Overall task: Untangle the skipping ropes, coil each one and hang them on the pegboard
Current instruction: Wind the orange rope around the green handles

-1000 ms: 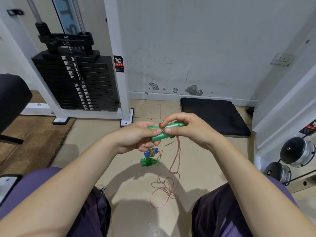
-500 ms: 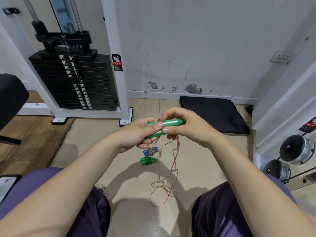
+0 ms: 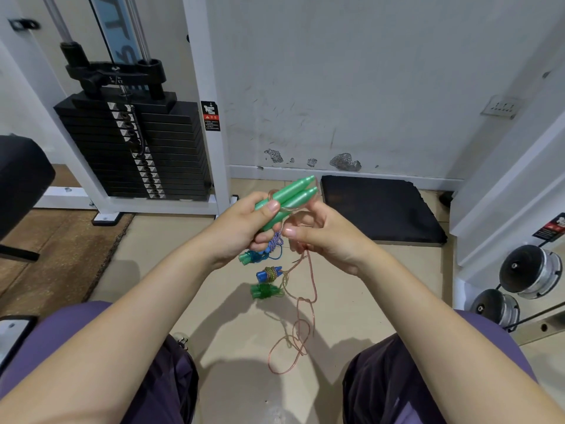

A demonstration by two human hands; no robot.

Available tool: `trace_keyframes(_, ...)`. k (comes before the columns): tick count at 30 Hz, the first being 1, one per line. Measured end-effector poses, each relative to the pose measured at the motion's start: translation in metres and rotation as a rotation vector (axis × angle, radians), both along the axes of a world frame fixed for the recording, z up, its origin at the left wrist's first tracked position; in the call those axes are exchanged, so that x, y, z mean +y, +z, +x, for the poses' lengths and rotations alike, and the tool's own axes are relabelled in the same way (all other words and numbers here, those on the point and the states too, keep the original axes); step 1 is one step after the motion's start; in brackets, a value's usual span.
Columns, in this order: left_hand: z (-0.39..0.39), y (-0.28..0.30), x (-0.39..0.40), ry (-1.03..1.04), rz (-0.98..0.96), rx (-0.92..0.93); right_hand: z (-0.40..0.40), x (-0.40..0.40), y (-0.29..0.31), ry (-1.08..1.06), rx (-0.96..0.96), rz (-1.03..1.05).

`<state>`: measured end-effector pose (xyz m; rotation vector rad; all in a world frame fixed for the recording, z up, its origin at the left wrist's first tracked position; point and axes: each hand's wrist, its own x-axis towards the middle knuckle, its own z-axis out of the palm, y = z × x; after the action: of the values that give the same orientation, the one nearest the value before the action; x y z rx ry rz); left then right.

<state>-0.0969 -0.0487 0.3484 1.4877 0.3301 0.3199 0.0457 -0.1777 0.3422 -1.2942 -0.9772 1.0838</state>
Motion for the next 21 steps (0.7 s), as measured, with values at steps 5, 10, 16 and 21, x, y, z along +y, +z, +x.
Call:
trace_keyframes(5, 0.004, -0.008, 0.006, 0.178, 0.257, 0.082, -0.012, 0.007, -0.009, -0.086, -0.283, -0.062)
trace_keyframes(10, 0.004, -0.011, 0.01, 0.168, 0.329, 0.062, -0.016, 0.007, -0.007, -0.109, -0.364, -0.094)
trace_keyframes(16, 0.011, -0.019, 0.012, 0.299, 0.426, 0.171, -0.025, 0.008, -0.004, -0.068, -0.447, -0.177)
trace_keyframes(21, 0.007, -0.018, 0.016, 0.276, 0.424, 0.163, -0.015, 0.0, 0.008, -0.141, -0.736, -0.173)
